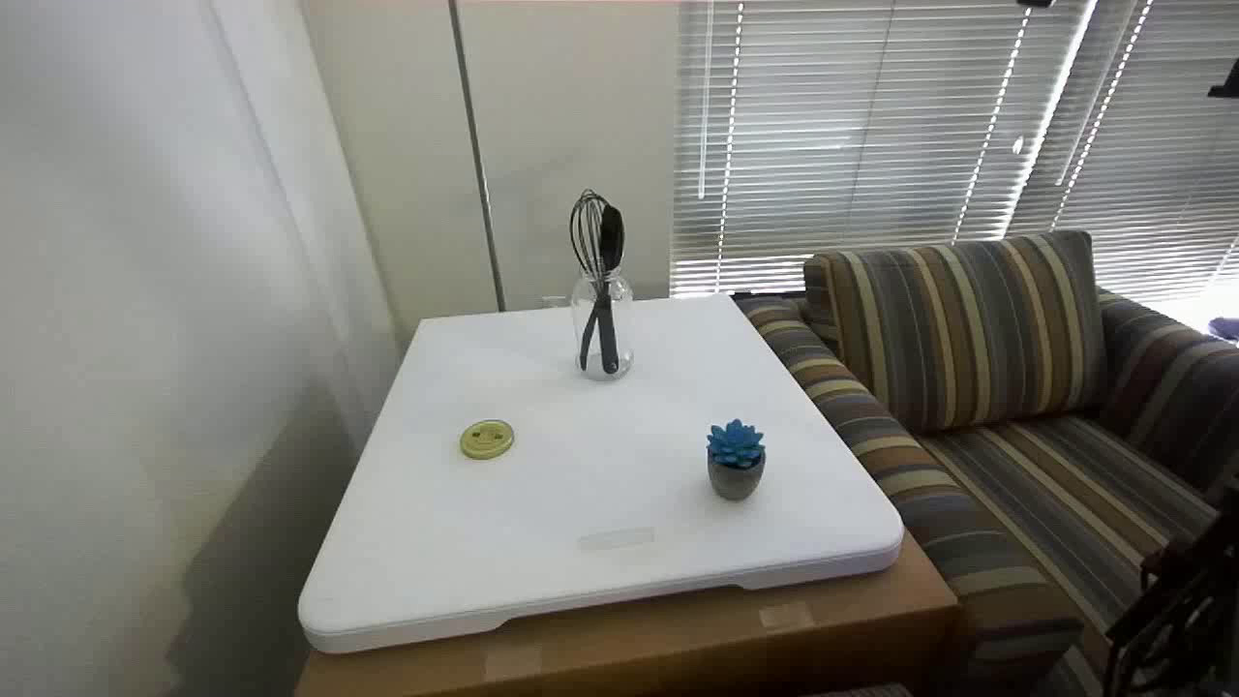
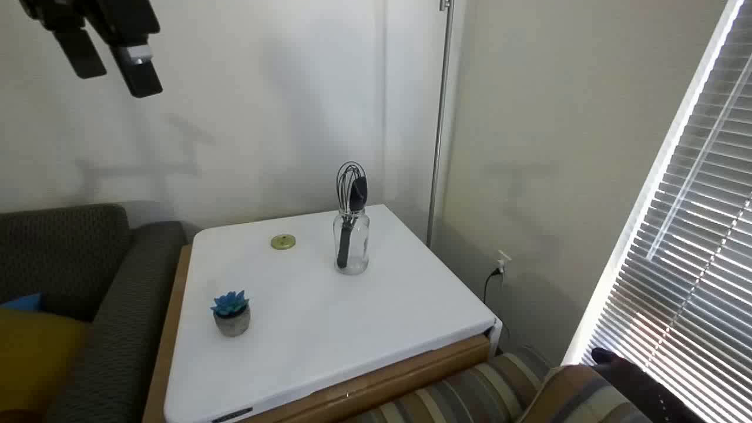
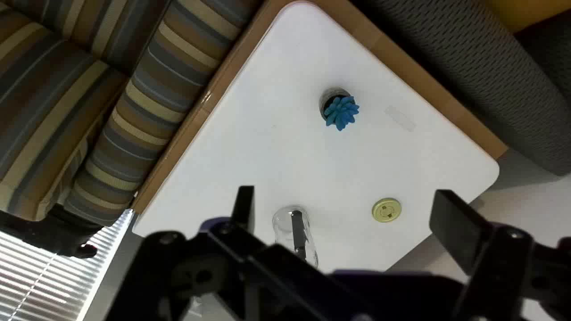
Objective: Remove the whisk from the jar and put it on the table
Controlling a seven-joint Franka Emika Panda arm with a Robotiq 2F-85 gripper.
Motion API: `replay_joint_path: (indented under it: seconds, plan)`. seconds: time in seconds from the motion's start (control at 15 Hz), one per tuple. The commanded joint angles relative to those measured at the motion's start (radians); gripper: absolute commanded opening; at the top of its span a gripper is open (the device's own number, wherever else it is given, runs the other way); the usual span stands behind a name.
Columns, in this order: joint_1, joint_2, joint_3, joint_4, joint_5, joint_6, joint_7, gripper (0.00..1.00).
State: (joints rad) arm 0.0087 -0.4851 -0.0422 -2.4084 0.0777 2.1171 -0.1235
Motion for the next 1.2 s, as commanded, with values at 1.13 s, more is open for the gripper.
replay_joint_path:
  seconds: [1.13]
  plan:
    - [0.006, 0.065, 0.044, 0.115, -0.104, 0.054, -0.004, 1.00]
